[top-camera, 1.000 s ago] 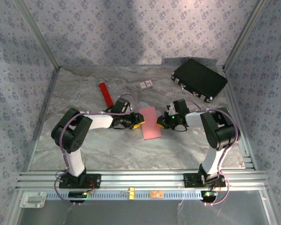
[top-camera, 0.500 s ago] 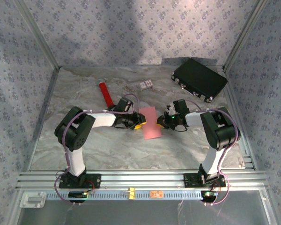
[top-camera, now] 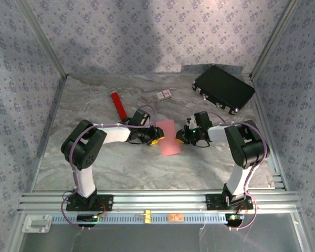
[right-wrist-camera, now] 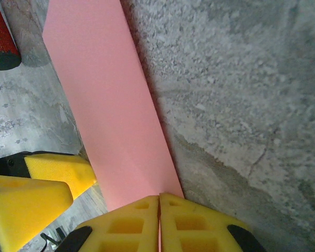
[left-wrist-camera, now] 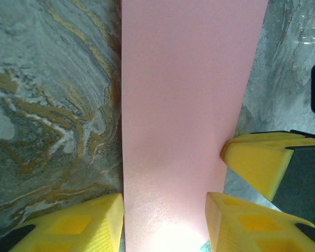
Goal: Fold a paper plane with a square sheet of paper (pick it up from the middle)
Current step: Third fold the triangle at the center of the table.
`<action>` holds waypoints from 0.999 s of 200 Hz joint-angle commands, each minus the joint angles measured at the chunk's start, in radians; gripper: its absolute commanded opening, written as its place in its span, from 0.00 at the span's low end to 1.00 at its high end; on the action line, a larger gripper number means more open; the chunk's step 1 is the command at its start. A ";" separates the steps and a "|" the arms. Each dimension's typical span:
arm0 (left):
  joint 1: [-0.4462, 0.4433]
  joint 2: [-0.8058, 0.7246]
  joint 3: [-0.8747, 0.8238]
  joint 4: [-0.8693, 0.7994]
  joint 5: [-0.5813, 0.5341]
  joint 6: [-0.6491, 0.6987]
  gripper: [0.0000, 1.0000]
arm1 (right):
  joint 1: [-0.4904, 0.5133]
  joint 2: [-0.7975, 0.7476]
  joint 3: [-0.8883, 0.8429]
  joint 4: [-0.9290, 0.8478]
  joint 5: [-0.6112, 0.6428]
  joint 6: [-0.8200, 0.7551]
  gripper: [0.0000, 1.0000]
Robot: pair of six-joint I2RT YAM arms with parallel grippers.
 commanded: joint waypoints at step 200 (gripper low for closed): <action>-0.011 0.023 -0.012 0.091 0.041 -0.044 0.40 | -0.002 0.014 -0.040 -0.096 0.069 0.007 0.10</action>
